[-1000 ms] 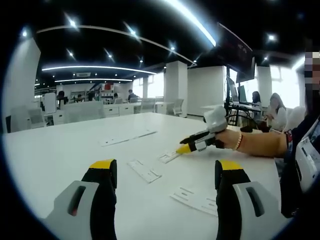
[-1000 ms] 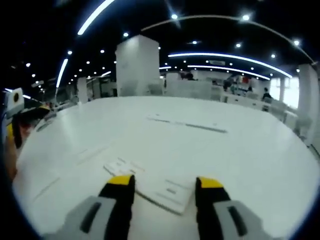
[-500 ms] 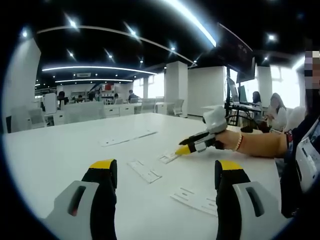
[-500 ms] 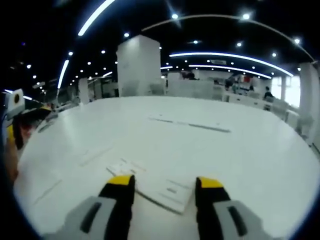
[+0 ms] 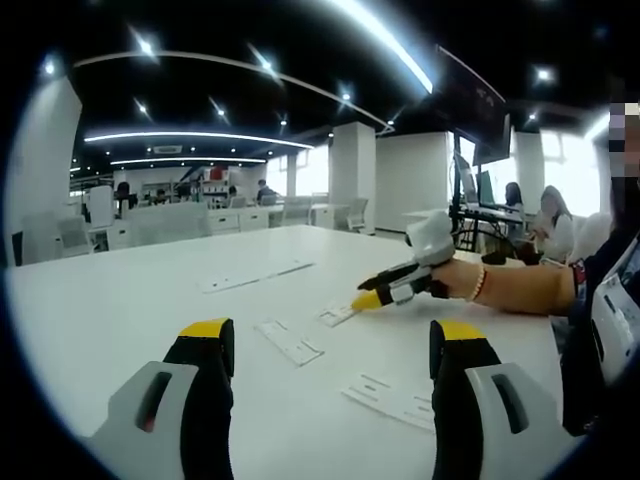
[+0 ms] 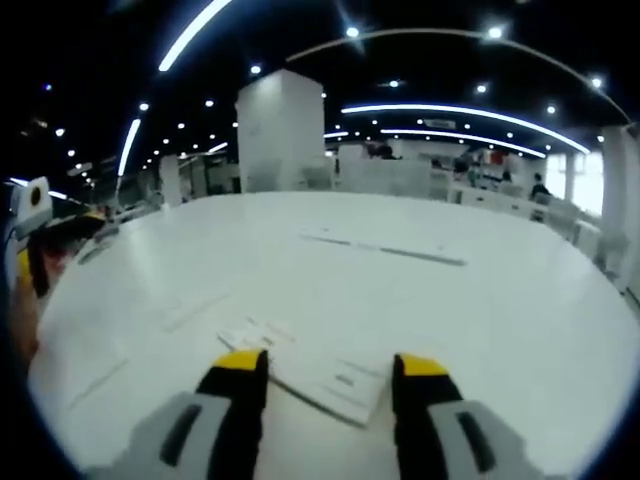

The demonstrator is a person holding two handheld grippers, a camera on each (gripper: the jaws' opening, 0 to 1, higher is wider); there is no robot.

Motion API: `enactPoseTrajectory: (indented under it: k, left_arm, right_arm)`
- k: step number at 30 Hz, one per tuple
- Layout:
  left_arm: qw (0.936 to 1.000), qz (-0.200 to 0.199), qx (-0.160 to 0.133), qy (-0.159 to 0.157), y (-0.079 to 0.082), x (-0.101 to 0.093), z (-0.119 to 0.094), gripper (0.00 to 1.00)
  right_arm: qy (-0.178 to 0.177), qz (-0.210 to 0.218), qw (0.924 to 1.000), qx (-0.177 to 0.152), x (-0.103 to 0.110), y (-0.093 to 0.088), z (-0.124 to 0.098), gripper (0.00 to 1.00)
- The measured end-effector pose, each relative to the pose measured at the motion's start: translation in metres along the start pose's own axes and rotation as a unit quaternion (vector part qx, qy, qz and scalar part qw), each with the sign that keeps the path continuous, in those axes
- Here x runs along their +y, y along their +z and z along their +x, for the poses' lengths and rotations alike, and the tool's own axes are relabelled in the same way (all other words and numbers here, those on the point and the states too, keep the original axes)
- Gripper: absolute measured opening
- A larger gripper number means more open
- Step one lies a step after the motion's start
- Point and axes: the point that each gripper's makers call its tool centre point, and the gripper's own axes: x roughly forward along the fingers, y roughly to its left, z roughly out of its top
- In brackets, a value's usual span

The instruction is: Locate the socket holder cover, grip the socket holder cover, clip it into the socket holder slot.

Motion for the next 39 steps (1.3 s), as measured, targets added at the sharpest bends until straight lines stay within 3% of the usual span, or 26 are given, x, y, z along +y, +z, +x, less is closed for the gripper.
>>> enactPoseTrajectory:
  k: [6, 11, 17, 28, 33, 39]
  left_arm:
    - [1.0, -0.001, -0.001, 0.002, 0.0, 0.0, 0.0, 0.79]
    - [1.0, -0.001, -0.001, 0.004, 0.0, 0.001, -0.001, 0.79]
    - [1.0, -0.001, -0.001, 0.005, 0.0, 0.001, 0.0, 0.79]
    - [1.0, -0.002, -0.004, 0.004, 0.0, 0.0, 0.001, 0.79]
    - [1.0, -0.002, -0.004, 0.004, 0.0, -0.001, 0.002, 0.79]
    - [1.0, -0.002, -0.002, 0.004, -0.001, -0.001, 0.002, 0.79]
  right_arm:
    - [-0.004, -0.008, 0.9998, -0.016, -0.011, 0.01, -0.012, 0.45]
    - [-0.016, -0.021, 0.9994, -0.024, -0.032, 0.015, -0.023, 0.3]
    - [-0.011, -0.01, 0.9996, -0.026, -0.046, 0.014, -0.031, 0.24]
    - [-0.003, -0.035, 0.9993, -0.009, -0.047, 0.009, -0.035, 0.15]
    - [0.012, -0.051, 0.9986, 0.008, -0.043, 0.003, -0.034, 0.04]
    - [0.021, -0.059, 0.9977, 0.024, -0.037, -0.003, -0.03, 0.04]
